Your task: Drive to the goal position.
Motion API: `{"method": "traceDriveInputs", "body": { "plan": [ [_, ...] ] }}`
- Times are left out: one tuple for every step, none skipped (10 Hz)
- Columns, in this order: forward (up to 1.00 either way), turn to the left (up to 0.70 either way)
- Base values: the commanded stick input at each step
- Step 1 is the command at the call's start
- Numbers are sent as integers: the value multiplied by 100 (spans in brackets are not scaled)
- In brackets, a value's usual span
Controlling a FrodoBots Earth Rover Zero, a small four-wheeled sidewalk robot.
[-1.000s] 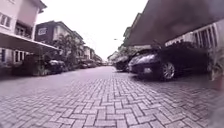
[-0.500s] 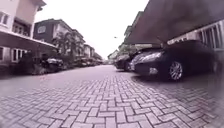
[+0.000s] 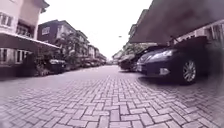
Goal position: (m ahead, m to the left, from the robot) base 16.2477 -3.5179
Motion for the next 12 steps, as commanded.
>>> {"method": "traceDriveInputs", "body": {
  "plan": [
    [70, 0],
    [70, 0],
    [70, 0],
    [70, 0],
    [70, 0],
    [70, 0],
    [70, 0],
    [70, 0],
    [70, 0],
    [70, 0],
    [70, 0],
    [70, 34]
  ]
}}
